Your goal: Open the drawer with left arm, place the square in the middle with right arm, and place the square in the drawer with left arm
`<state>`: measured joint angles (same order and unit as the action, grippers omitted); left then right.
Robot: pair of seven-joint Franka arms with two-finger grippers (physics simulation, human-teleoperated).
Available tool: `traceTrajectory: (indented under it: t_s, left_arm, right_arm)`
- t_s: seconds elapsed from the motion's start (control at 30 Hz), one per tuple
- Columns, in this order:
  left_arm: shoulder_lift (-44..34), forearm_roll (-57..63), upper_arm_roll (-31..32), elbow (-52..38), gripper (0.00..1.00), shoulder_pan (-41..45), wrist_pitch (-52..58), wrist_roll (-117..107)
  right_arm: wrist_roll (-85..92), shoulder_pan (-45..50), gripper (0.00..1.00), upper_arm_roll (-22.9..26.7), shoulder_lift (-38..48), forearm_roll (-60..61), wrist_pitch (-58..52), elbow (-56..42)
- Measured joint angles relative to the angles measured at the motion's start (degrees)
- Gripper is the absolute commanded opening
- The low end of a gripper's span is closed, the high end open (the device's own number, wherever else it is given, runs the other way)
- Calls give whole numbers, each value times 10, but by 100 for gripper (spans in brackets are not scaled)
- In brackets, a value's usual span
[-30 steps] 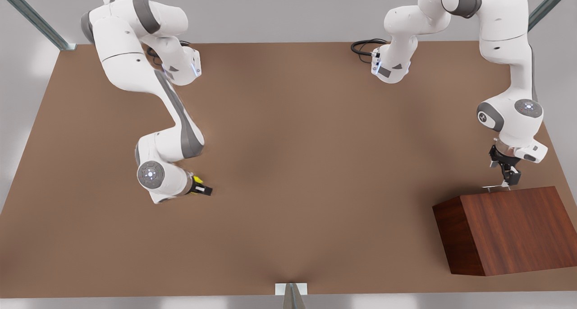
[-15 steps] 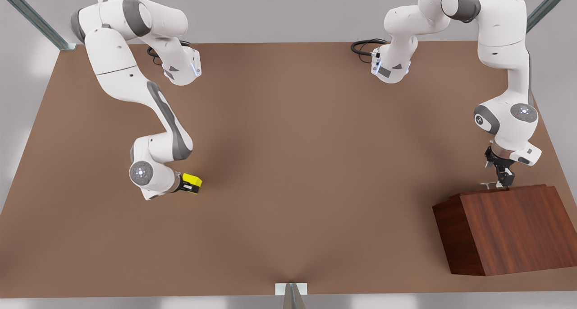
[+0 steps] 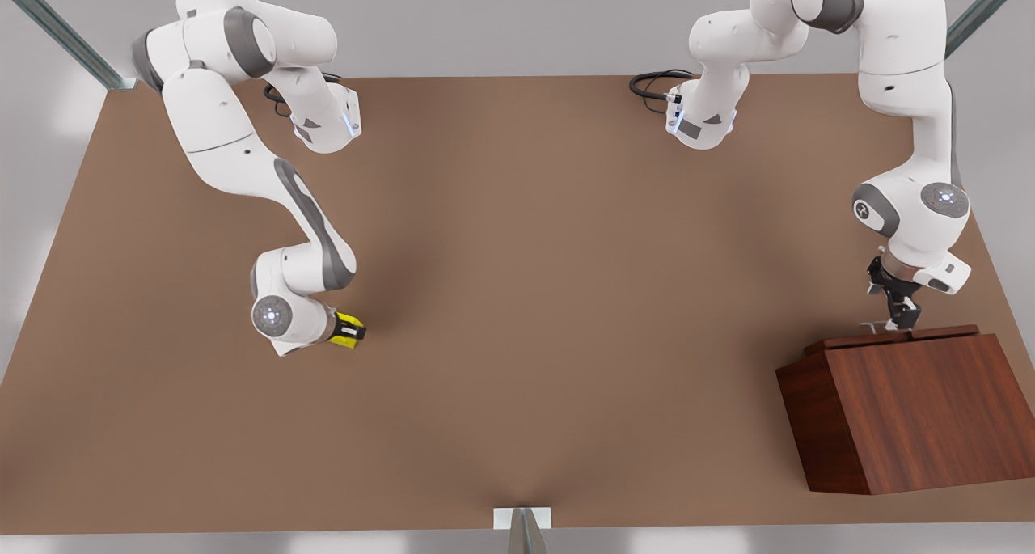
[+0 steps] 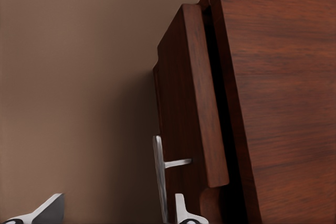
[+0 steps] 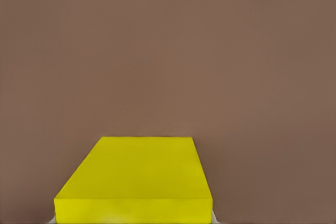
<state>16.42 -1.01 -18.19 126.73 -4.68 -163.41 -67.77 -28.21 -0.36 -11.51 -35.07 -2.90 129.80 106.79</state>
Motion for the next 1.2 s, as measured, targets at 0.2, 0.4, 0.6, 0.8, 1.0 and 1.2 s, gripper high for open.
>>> traceTrajectory:
  t_s: [0.2, 0.4, 0.6, 0.8, 1.0, 1.2]
  left_arm:
    - [-9, 2, -1, 4, 100, -6, 18, 2]
    - [-25, 4, -1, 7, 100, -7, 48, 4]
    - [-35, 5, -2, 17, 100, -7, 63, 4]
    - [-45, 6, -2, 20, 100, -7, 85, 4]
    - [-54, 11, -2, 24, 100, -7, 99, 4]
    - [-59, 22, -11, 24, 100, -8, 113, 4]
  right_arm:
    - [-33, 2, 57, -17, 24, 2, -28, -19]
    - [-381, 129, 58, -120, -29, 4, -61, -172]
    - [-612, 364, 59, -62, -194, 4, -86, -439]
    - [-845, 447, 58, -37, -274, 3, -40, -543]
    - [-762, 479, 61, -35, -284, -20, -84, -540]
    - [-682, 496, 100, -37, -282, -20, -80, -540]
